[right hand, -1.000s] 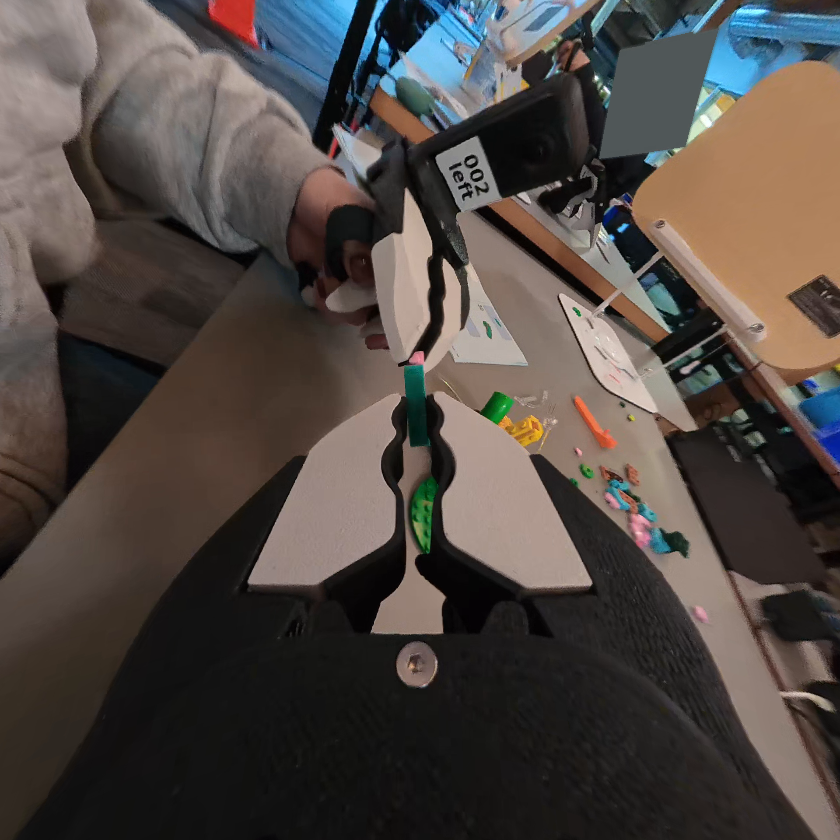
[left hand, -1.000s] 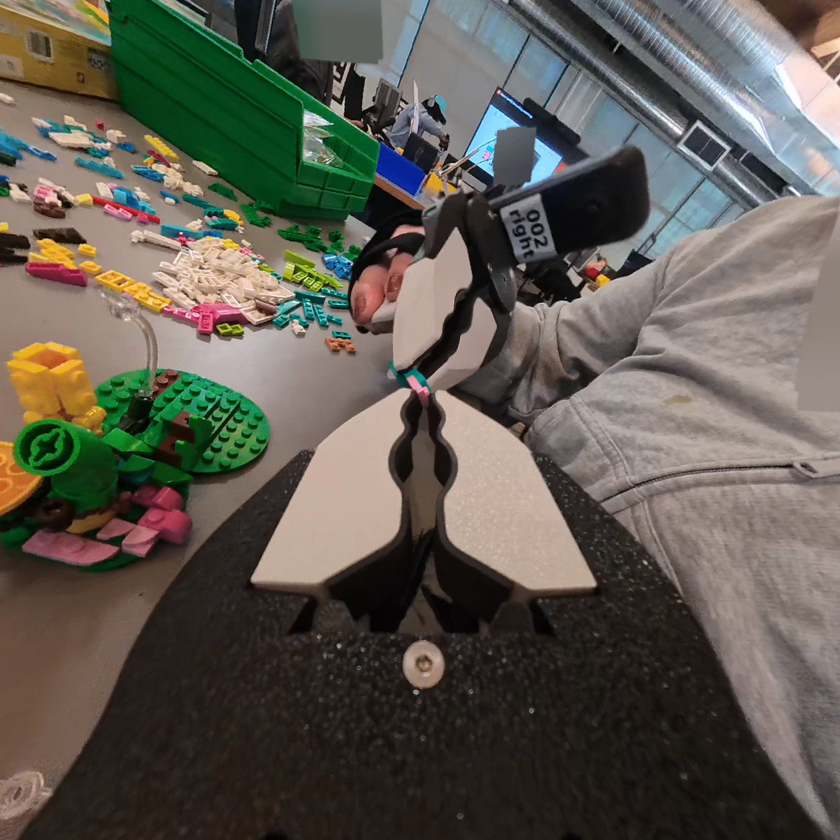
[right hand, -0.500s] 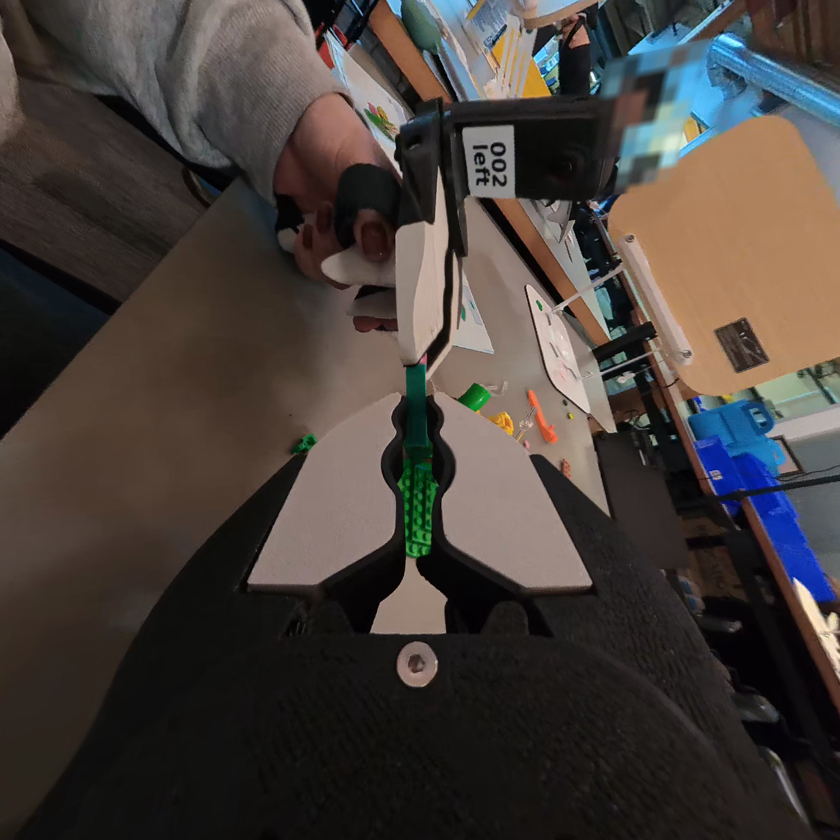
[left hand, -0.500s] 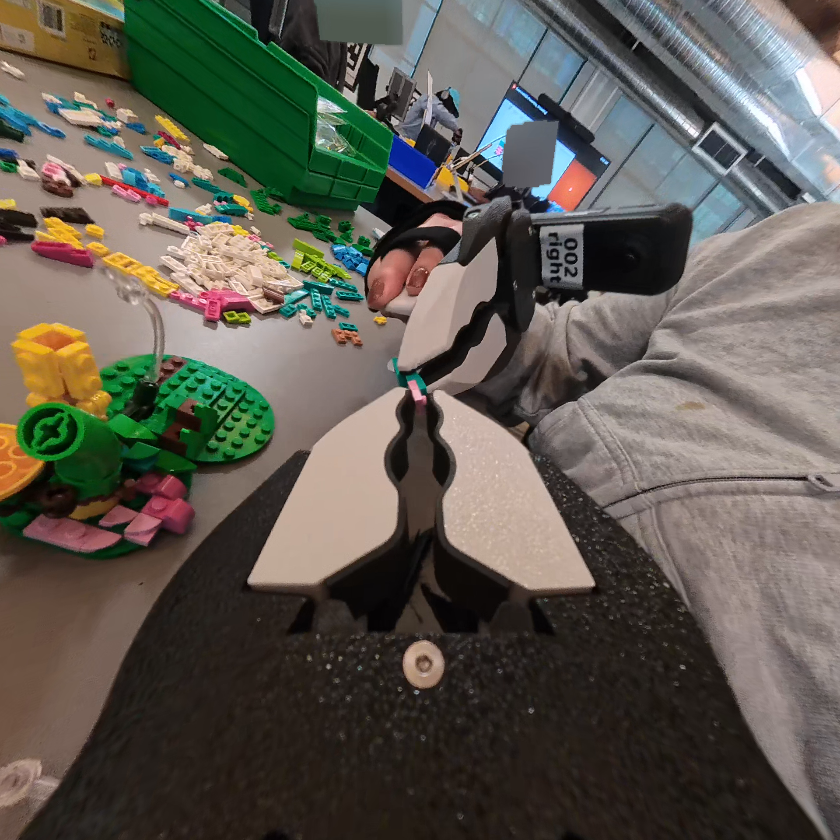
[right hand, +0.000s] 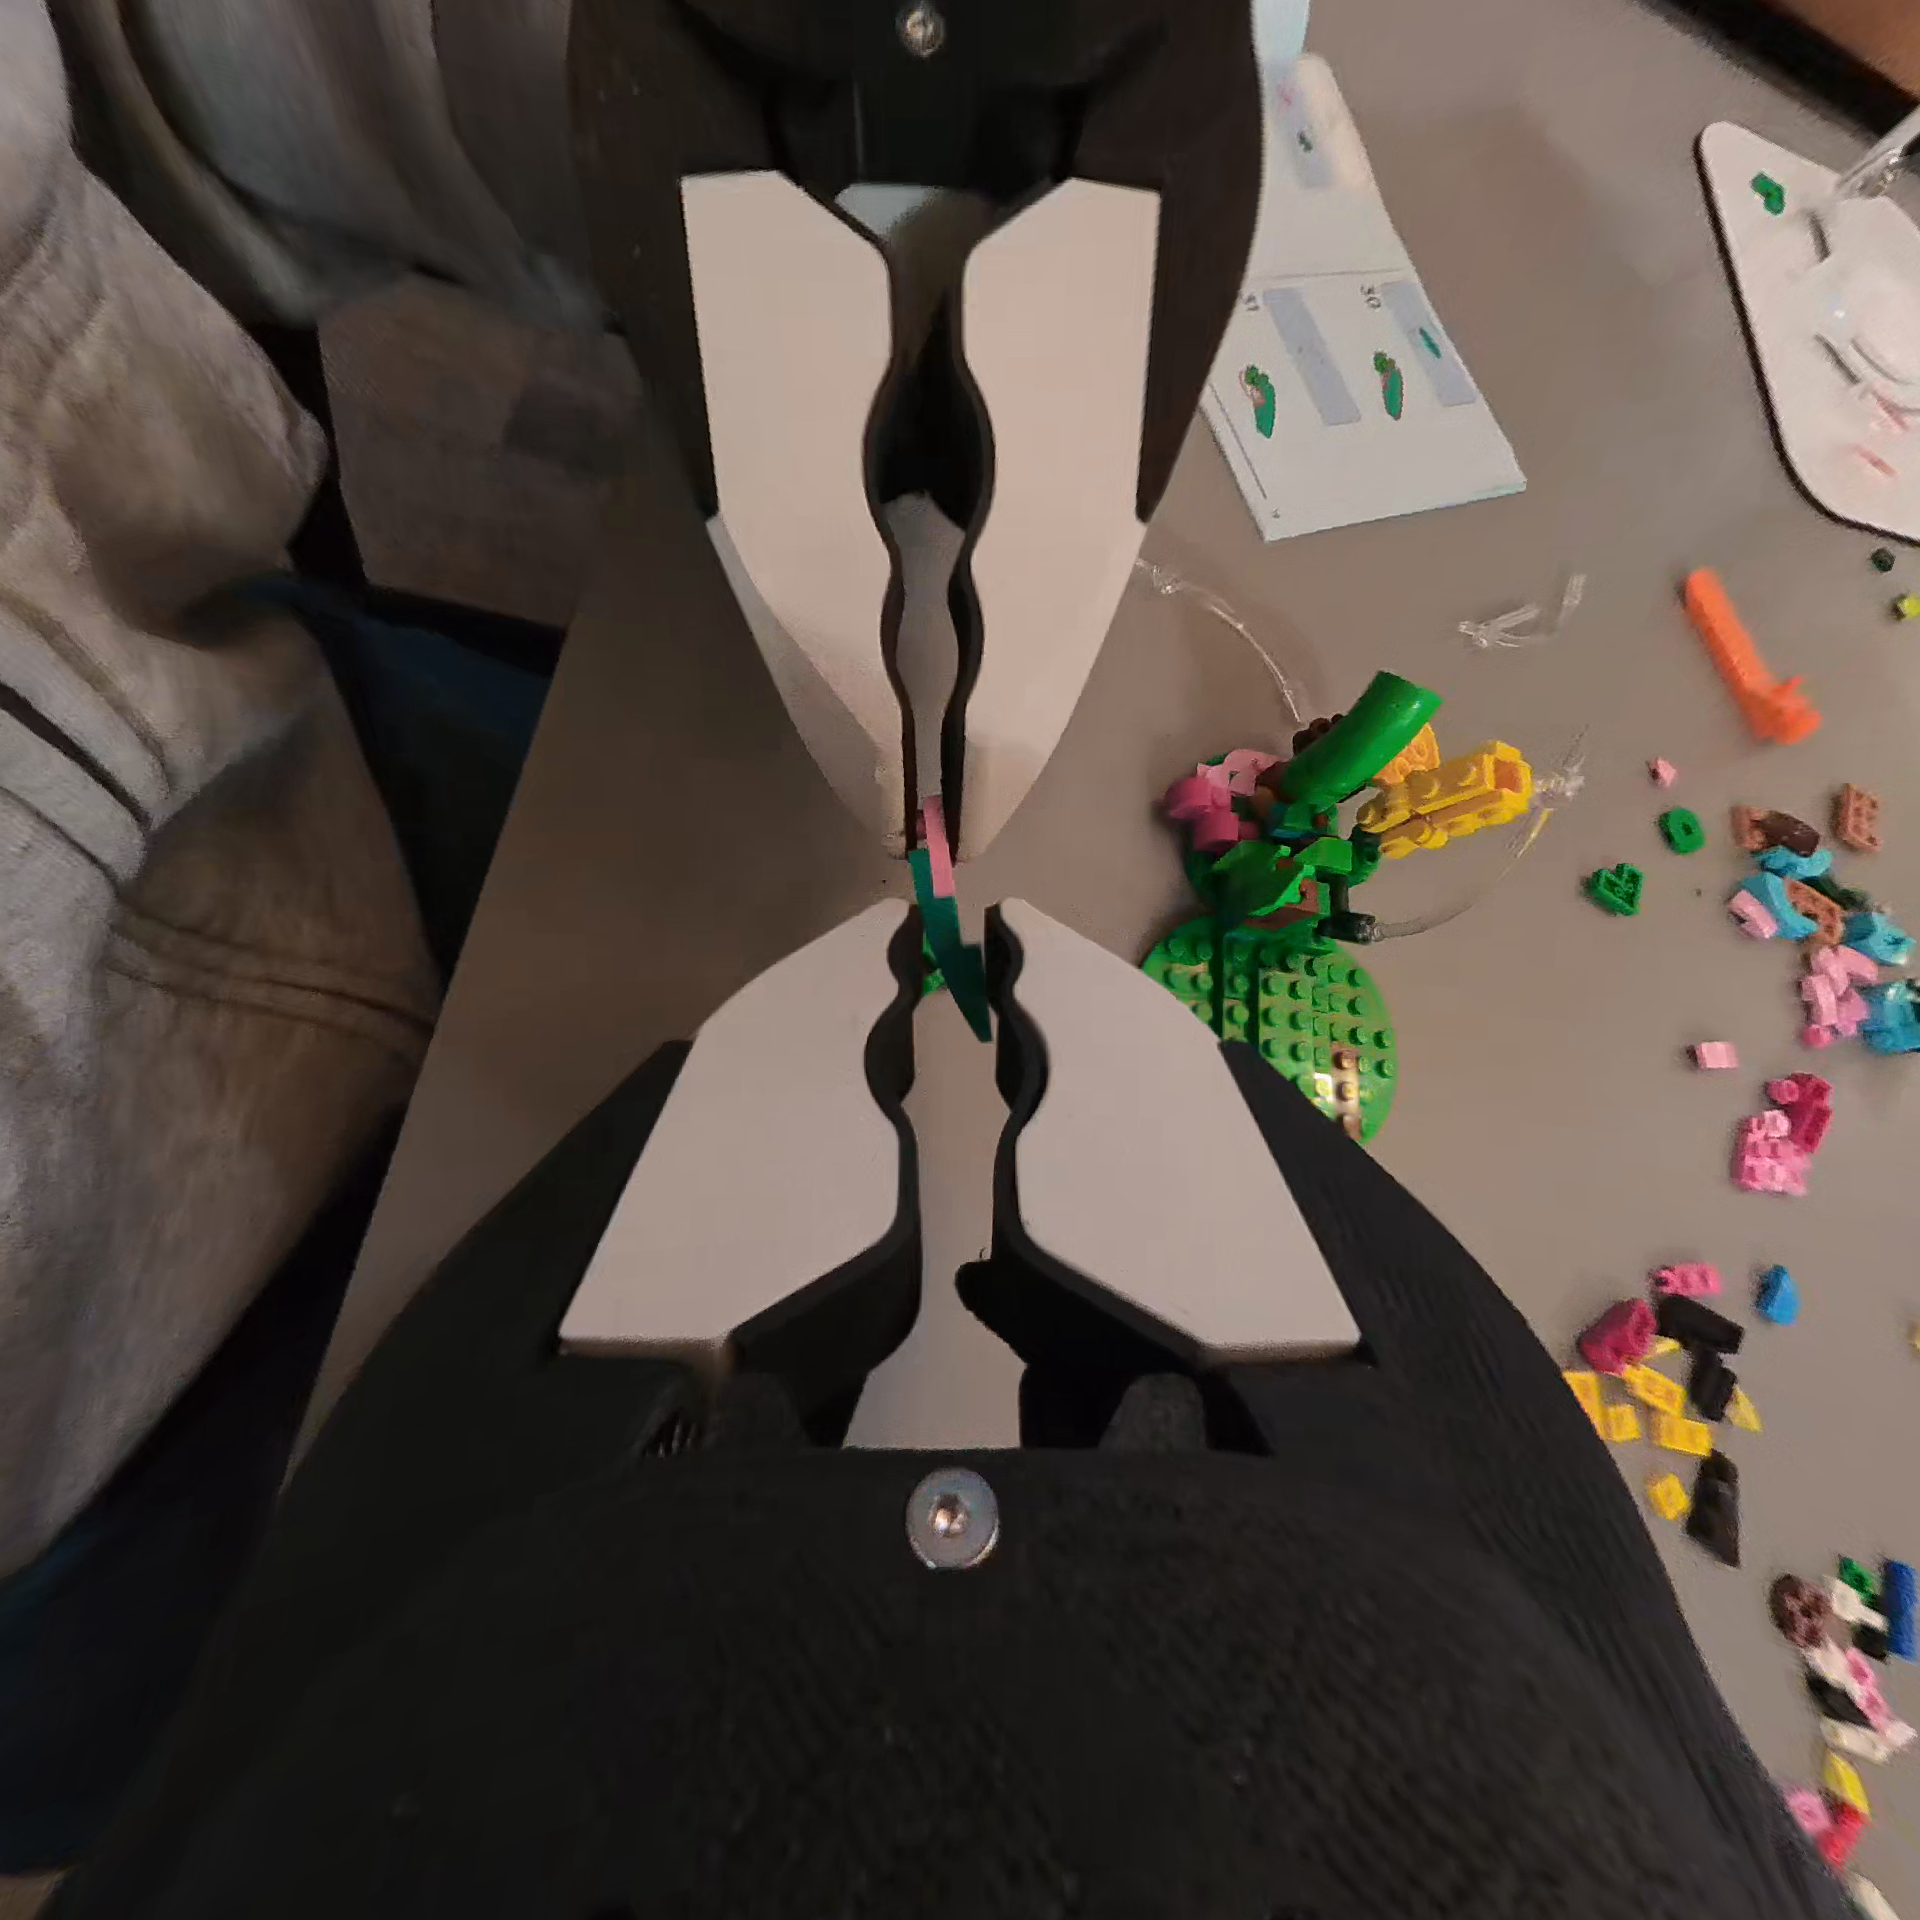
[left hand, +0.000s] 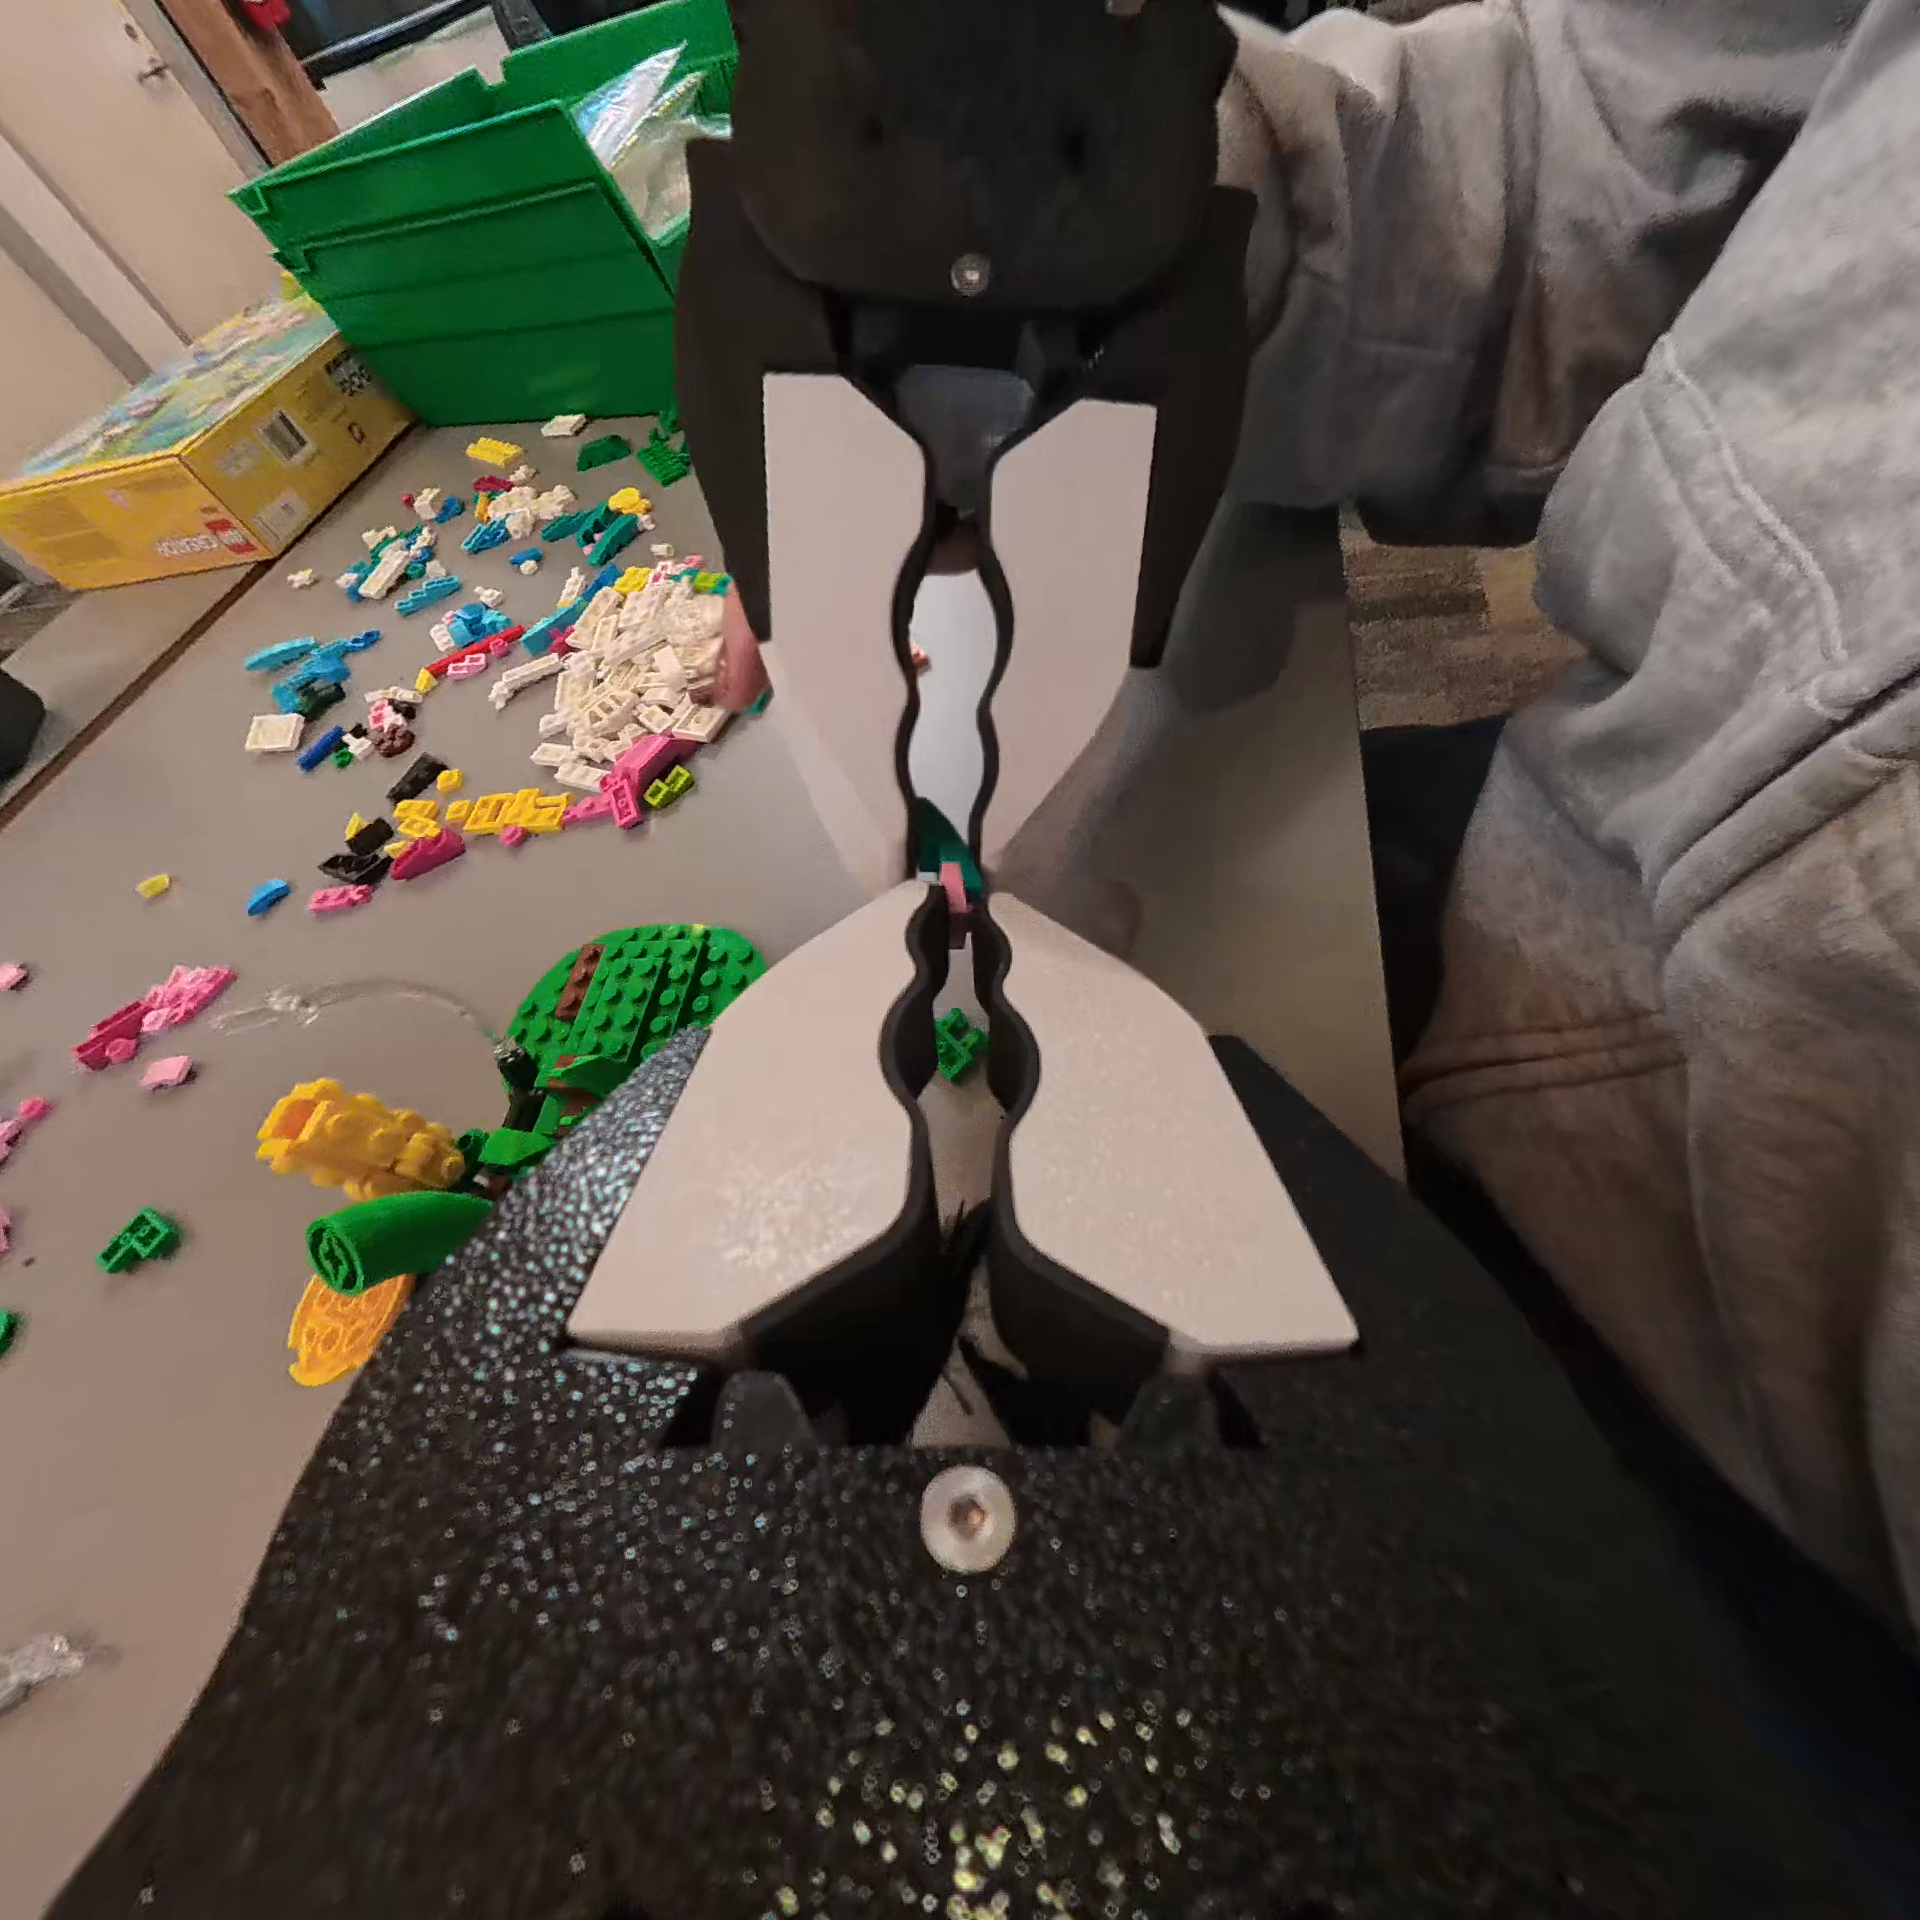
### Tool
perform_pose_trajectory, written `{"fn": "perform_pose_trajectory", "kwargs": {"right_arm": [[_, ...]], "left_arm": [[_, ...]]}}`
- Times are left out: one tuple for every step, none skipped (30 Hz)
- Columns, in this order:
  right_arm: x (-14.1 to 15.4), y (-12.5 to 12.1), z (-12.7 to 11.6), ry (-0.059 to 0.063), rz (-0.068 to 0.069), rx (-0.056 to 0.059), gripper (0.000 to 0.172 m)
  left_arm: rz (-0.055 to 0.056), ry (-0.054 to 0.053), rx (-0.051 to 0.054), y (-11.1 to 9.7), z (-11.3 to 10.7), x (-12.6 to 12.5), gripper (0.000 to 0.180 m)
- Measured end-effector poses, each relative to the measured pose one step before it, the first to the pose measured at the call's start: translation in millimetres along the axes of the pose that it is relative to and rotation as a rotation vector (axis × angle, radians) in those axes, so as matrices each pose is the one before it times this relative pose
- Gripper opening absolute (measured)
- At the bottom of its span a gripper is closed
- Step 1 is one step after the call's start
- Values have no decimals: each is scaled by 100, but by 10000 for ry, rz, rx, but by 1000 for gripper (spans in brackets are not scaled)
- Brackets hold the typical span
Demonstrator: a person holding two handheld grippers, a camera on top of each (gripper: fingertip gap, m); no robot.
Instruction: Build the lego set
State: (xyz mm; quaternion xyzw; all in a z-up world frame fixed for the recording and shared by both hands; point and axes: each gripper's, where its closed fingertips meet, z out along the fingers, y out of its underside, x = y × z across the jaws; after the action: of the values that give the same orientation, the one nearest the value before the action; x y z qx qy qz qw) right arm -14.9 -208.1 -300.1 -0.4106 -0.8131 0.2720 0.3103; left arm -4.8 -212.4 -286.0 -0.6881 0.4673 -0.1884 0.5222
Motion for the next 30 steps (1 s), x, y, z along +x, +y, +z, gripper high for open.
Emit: {"fn": "perform_pose_trajectory", "kwargs": {"right_arm": [[-156, 73, 20, 26, -291, -163, 9], [-237, 24, 15, -10, -397, -138, 8], [-175, 22, 57, 71, -563, -153, 7], [-204, 38, 105, 98, -794, -196, 7], [-145, 78, 92, 115, -870, -273, 7], [-125, 102, 12, 44, -835, -303, 7], [-125, 48, -88, -21, -827, -239, 7], [-67, 5, -151, -15, -771, -162, 7], [-46, -51, -167, -10, -703, -95, 6], [-5, -56, -147, 3, -609, -68, 6], [66, 22, -105, 6, -436, -100, 6], [51, 23, -58, 5, -391, -71, 7], [25, 32, -14, 1, -371, -59, 6], [-14, 54, 41, -22, -310, -78, 6], [-15, 78, 68, -14, -314, -92, 6], [-9, 101, 94, 14, -338, -127, 7], [-39, 66, 79, -39, -252, -100, 7], [-34, 45, 48, -44, -197, -52, 7], [2, 78, 18, -25, -149, -34, 7], [1, 35, -16, -23, -100, 30, 7], [-4, 6, -45, -41, -63, 43, 7], [-16, 7, -67, -30, -89, 29, 7], [-30, -15, -52, -43, -83, 22, 7], [-24, 10, -12, -21, -95, -14, 6], [0, 42, 37, 46, -204, -70, 7], [-39, 51, 32, 0, -163, -80, 7], [-53, -13, -32, -50, -50, 3, 7], [28, 11, -60, 16, -33, 40, 7], [114, -8, -88, 131, -126, 28, 7], [142, 30, -110, 121, -65, -39, 7]], "left_arm": [[-35, 176, -41, 29, -4, 212, 5], [-115, 229, -32, 45, -1, 219, 5], [-55, 244, -56, 93, -24, 215, 5], [-71, 279, -117, 128, 15, 232, 5], [-18, 209, -140, 116, 66, 139, 5], [33, 210, -116, 21, 112, 165, 5], [22, 233, -68, -72, 97, 179, 5], [18, 231, -37, -147, 27, 107, 5], [-17, 279, -30, -157, -1, 139, 6], [-7, 225, -32, -132, -6, 60, 6], [-16, 192, -39, -84, -2, 15, 6], [-39, 204, -47, -37, 1, 38, 6], [-14, 169, -87, 29, 39, 5, 6], [-11, 149, -114, 76, 49, 4, 6], [-9, 109, -120, 92, 41, -30, 6], [4, 81, -118, 105, 65, -41, 7], [19, 117, -94, 73, 57, 29, 7], [45, 25, -62, 52, 43, -70, 7], [-1, 47, -21, -9, 12, -32, 7], [7, 52, 6, -39, 3, -7, 7], [26, 40, 15, -59, 19, -2, 7], [36, 28, 7, -55, 21, 19, 7], [31, 38, -9, -17, 38, 18, 7], [27, 24, -36, 31, 18, -8, 7], [29, 11, -65, 60, 29, -30, 7], [37, 39, -16, 33, 59, 27, 7], [-49, 43, 71, -49, 29, 2, 7], [-100, 85, 155, -112, -54, 40, 7], [-78, 61, 184, -129, -92, -10, 7], [-99, 66, 235, -163, -85, 14, 8]]}}
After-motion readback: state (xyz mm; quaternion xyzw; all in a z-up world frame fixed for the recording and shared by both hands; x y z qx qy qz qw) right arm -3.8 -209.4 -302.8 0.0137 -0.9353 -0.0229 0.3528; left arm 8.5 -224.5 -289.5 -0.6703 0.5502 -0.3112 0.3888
